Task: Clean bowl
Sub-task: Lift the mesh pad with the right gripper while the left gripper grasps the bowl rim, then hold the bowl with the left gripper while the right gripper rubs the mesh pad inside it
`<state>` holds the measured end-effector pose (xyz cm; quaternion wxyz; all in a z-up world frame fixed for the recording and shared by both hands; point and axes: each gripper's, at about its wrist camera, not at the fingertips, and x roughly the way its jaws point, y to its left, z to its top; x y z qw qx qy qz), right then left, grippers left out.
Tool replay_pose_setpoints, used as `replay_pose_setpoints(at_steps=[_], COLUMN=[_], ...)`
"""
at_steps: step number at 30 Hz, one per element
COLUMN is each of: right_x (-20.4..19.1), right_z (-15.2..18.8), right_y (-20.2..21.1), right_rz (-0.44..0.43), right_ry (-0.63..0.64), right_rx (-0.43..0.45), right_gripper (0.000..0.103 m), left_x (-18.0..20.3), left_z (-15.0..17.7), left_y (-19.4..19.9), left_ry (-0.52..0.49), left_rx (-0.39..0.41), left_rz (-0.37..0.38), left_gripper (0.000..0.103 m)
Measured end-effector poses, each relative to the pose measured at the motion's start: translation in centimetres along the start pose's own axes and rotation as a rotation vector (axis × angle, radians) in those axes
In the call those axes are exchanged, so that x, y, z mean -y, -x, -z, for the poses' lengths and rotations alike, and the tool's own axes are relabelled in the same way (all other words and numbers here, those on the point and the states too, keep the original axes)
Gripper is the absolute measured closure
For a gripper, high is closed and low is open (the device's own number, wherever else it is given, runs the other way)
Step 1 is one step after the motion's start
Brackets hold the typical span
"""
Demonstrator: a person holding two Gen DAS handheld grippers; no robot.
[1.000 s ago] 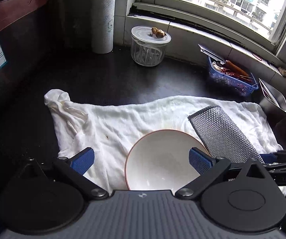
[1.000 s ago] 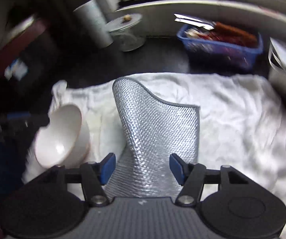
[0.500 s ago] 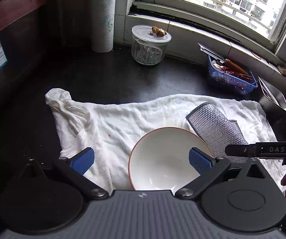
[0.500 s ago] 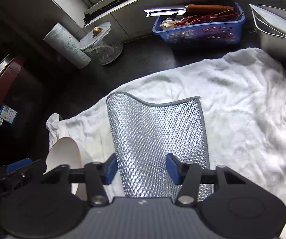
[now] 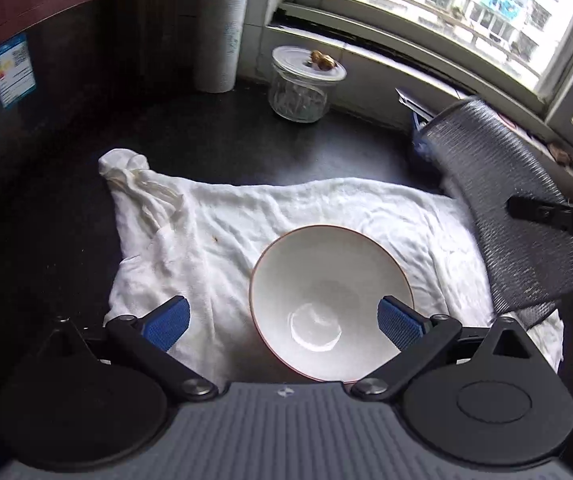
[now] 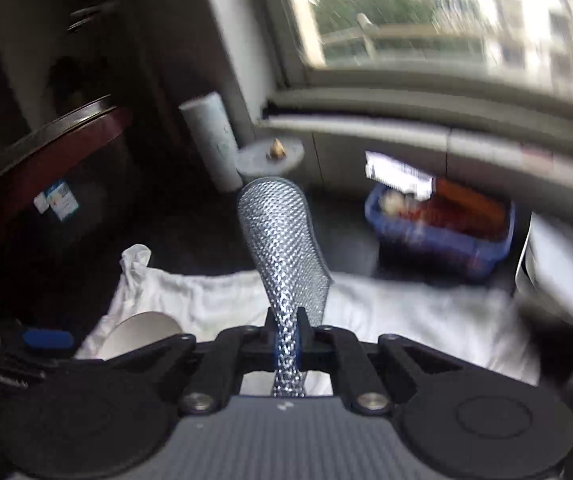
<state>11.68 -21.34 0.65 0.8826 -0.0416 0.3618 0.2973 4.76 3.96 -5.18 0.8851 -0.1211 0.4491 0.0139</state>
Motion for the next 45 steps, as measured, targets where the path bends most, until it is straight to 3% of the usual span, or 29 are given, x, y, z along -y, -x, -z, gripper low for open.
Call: replay_pose_setpoints(at_steps=[1,3,5,10,13,22,29,34,40,45], right_x=[-0.6,-1.9,-3.0,-5.5,-6.9,-9.6,-11.4,-12.8,-12.9,-11.0], right_z=[0.0,0.2,0.5,0.9,0.9,1.8,2.5,3.0,3.8,2.9], right_y=[-0.1,-0.4,-0.9,-2.2,-3.0,-5.8,-8.1,-9.8,-12.1,-12.4], right_rz=[-0.001,0.003,0.002,-0.025,-0.054,-0.106,-0.142,-0.167,-0.221,-0.262], right_ry=[0.065,0.180,0.261,0.405,0.469,0.667,0.820,0.929,0.745,0.515], right_rx=[-0.002,0.001,0.010,0.014,0.004,-0.138,-0.266,-0.358,-0.423,-0.451], right_gripper=[0.093,0.093,0.093,0.093,0.093,0.093,0.093,0.093,0.093,0.094], left_x=[-0.3,-1.1,-2.0,-3.3,-3.1,-3.5,-3.0,-2.7,-2.8,-0.7], left_z=[0.1,0.1,0.1,0.4,0.4,0.5,0.8,1.5,1.2,0.0], left_y=[-0.3,-0.9,-1.9,-3.4,-3.8,-4.6,-4.1,-4.4,-4.6,-4.3], left_ry=[0.019,0.060,0.101,0.146,0.161,0.261,0.360,0.396,0.346,0.033], left_rx=[-0.008,-0.029,-0.062,-0.113,-0.132,-0.186,-0.239,-0.259,-0.253,-0.222], left_rz=[-0.001,0.006,0.008,0.036,0.067,0.110,0.200,0.208,0.180,0.136], left_gripper=[0.009,0.047,0.064,0.075,0.089,0.089,0.089,0.089,0.091,0.091])
